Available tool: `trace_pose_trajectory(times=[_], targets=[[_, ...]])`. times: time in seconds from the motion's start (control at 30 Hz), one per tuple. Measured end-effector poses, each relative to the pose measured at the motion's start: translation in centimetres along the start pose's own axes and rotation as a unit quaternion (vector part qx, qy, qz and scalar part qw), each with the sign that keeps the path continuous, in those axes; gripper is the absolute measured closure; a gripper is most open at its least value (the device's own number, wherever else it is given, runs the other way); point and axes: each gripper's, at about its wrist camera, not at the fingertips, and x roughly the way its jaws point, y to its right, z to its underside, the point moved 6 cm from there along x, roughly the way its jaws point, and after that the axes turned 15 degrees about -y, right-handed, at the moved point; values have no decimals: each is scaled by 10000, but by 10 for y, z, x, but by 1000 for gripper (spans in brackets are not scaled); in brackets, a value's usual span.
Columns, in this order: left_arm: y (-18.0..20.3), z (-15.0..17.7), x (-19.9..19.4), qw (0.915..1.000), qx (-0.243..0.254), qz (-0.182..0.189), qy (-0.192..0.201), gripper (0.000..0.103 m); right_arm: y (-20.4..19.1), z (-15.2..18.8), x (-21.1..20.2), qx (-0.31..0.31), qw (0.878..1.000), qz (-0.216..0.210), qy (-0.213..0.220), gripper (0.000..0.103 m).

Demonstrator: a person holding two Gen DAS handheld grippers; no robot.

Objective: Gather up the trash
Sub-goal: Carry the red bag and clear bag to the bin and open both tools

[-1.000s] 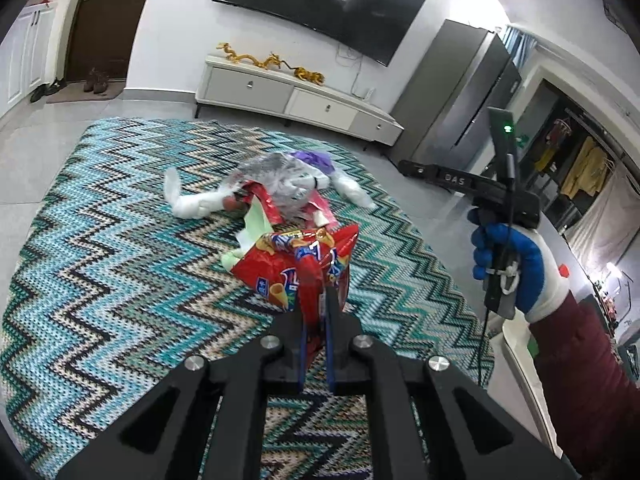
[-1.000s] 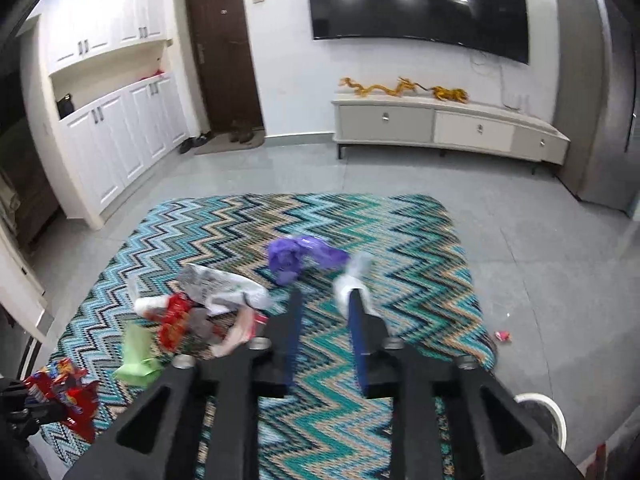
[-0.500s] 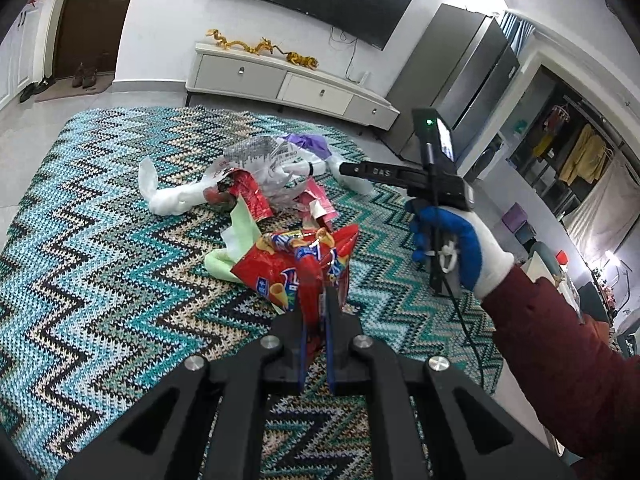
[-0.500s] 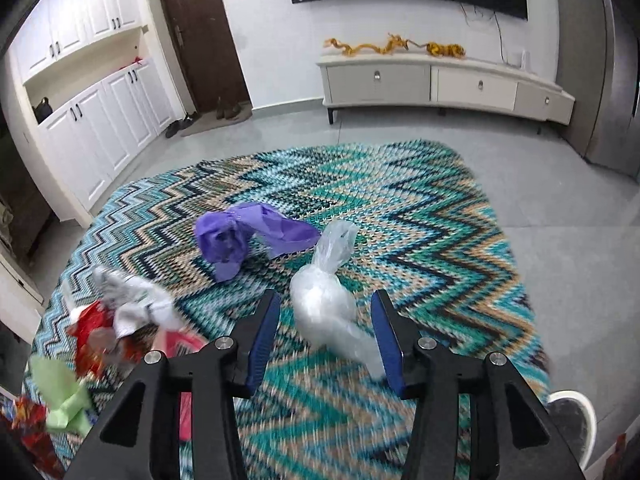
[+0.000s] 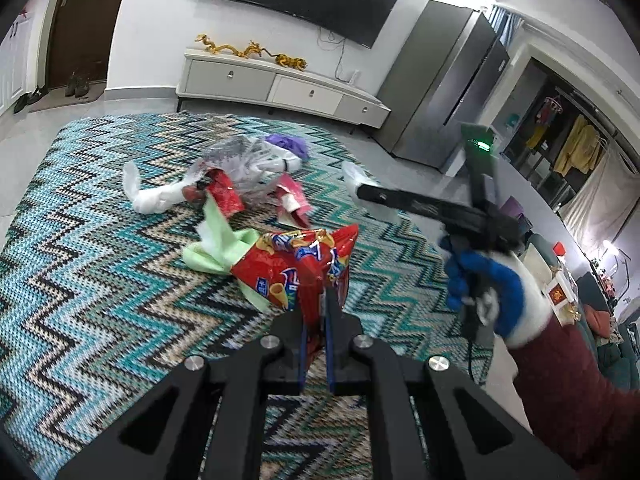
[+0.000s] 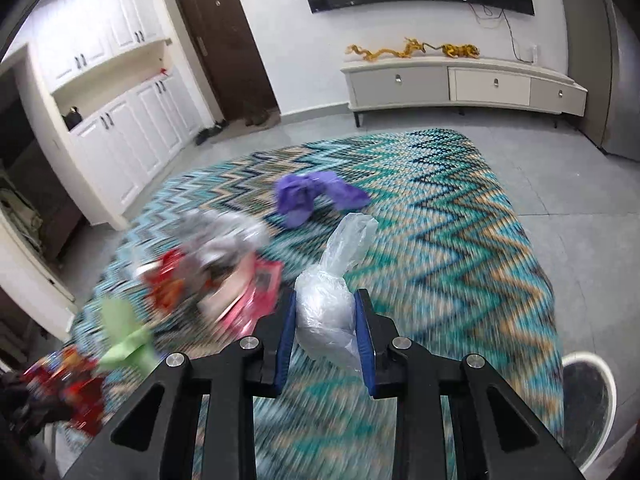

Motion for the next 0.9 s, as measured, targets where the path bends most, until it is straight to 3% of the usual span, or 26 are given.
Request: trace_pose_trajectory(times=[0.23,0.43,0.57,0.7,0.9], targets=[[35,10,-4,9996,271,75,4,97,13,77,-79,539,9971,-201,490,75],[76,1,2,9983,562,128,-103,97,42,126,-129,920,9927,66,774,75],[123,-20,21,9947,989,132,-258,97,96,153,-172,1437,9825,525,1062,75],[184,-44,62,9871,1522,112,-493,97,161,175,-185,1970,9694,991,1077,74],[263,-72,159,9756,1877,294,-1102,96,245,182,-156,2544,9580,1135,686,74]])
